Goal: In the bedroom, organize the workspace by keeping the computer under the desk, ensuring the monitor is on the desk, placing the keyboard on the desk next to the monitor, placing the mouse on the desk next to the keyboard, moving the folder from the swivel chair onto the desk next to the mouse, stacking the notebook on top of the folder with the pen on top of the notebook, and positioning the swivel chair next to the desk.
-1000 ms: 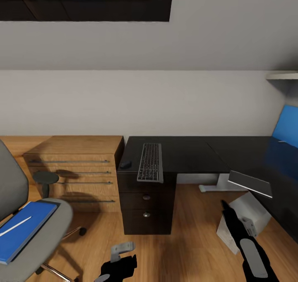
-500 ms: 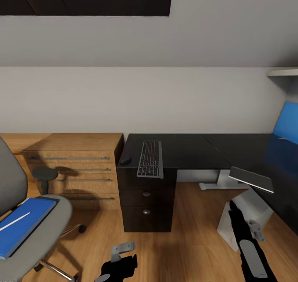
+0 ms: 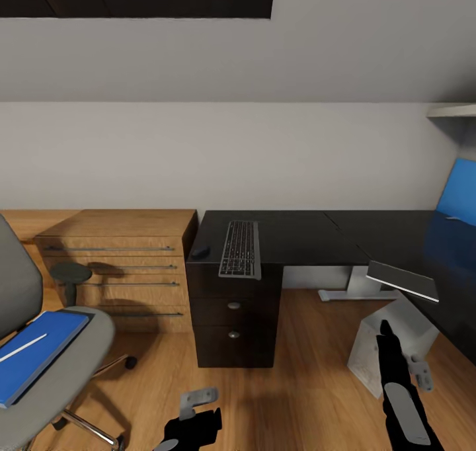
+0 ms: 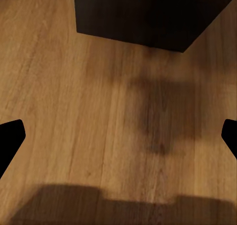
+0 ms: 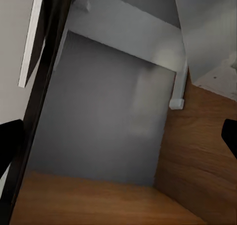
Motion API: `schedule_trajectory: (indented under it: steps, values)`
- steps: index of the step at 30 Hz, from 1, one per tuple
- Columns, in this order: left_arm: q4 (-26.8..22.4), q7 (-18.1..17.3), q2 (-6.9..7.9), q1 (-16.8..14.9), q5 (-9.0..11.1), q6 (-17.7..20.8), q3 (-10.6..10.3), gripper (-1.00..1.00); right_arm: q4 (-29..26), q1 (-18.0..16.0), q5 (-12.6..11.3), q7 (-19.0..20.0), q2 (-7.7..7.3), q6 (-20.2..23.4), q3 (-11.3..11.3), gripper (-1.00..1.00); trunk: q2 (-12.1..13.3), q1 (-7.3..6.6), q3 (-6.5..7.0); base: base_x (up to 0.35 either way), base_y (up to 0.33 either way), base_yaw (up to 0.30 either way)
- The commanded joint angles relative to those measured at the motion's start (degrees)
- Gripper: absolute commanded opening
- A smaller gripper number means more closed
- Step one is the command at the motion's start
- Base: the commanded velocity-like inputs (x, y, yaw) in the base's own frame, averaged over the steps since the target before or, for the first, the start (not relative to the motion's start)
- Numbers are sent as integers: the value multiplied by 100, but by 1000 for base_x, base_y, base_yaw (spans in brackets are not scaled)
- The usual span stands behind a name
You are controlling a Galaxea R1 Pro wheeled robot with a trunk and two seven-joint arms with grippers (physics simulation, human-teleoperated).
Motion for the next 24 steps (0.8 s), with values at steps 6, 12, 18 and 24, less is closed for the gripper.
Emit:
schedule_trajectory:
  steps: [6, 12, 18, 24]
  values:
    - [17, 45, 0, -1, 61, 21, -173, 100, -355, -3, -938, 47, 31, 115, 6, 100, -2, 0, -5, 0, 0, 0]
    - [50, 33, 0, -1, 66, 28, -254, 100, -458, 2, -1598, 42, 50, 877, -6, 100, -2, 0, -5, 0, 0, 0]
    - [104, 26, 0, -1, 67, 31, -275, 100, -513, 5, -1891, 44, 46, 1187, -13, 100, -2, 0, -5, 0, 0, 0]
    - [112, 25, 0, -1, 63, 25, -349, 100, -572, 6, -1907, 47, 43, 1205, -19, 100, 38, -22, 13, 0, 0, 0]
